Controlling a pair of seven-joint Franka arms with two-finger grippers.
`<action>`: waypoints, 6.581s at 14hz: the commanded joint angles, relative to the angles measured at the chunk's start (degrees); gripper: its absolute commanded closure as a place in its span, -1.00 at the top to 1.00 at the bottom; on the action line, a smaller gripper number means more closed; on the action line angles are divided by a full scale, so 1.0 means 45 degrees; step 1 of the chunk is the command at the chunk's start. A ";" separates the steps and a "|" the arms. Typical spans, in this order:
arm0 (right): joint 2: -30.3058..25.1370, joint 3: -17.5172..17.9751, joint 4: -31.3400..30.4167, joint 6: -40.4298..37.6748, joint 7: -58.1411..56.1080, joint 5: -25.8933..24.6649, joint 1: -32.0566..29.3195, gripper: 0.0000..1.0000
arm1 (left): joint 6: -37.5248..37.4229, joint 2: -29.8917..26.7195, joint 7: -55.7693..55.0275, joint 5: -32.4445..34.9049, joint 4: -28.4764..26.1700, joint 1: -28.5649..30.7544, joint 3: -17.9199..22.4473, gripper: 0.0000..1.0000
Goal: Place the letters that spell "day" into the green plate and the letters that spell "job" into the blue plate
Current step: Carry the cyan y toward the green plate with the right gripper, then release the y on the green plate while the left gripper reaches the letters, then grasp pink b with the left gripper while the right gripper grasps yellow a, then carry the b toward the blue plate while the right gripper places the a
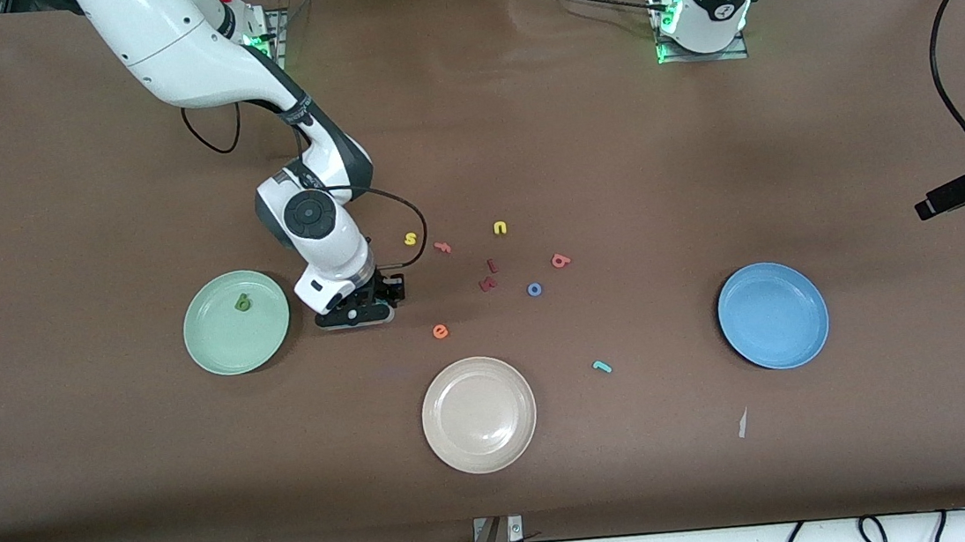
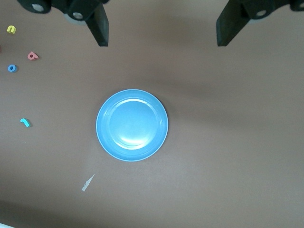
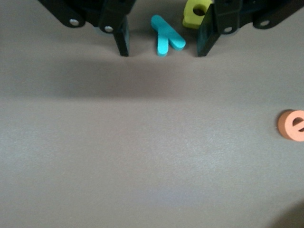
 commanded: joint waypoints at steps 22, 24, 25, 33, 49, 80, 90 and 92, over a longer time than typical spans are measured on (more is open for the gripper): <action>0.0223 -0.0234 -0.0082 0.0216 0.0179 -0.0599 0.0170 -0.65 | 0.0602 0.0570 0.0077 0.0605 0.0157 -0.0203 -0.0080 1.00; -0.0184 -0.0429 -0.0063 0.0002 -0.0503 -0.0560 0.0150 -0.65 | 0.0622 0.0686 0.0096 0.0624 0.0137 -0.0125 -0.0080 1.00; -0.0439 -0.0508 -0.0044 -0.0425 -0.0680 -0.0560 0.0131 -0.65 | 0.0622 0.0726 0.0096 0.0624 0.0137 -0.0106 -0.0060 1.00; -0.2353 -0.0606 -0.0413 -0.2713 -0.4405 -0.0404 -0.1721 -0.65 | 0.0661 0.0920 0.0019 0.0625 0.0040 -0.0397 -0.0118 1.00; -0.3314 0.0913 -0.2388 -0.1953 -0.3738 0.0553 -0.3854 0.49 | 0.8624 0.2796 -1.0540 0.1054 -0.4761 -0.6546 -0.0197 1.00; -0.0303 -0.0625 0.0191 -0.0311 0.1899 -0.0111 0.1068 -0.52 | 1.2067 0.5101 -2.0879 0.1660 -0.5409 -0.9987 -0.0197 0.46; -0.3407 -0.0919 -0.1582 -0.2754 -0.4130 0.0006 -0.1915 -0.51 | 1.2048 0.5296 -2.1310 0.1660 -0.5409 -1.0066 -0.0197 -0.22; -0.4013 -0.0900 -0.2266 -0.2714 -0.5597 0.0065 -0.2873 -0.49 | 1.1990 0.5296 -2.1310 0.1660 -0.5390 -1.0066 -0.0197 -0.55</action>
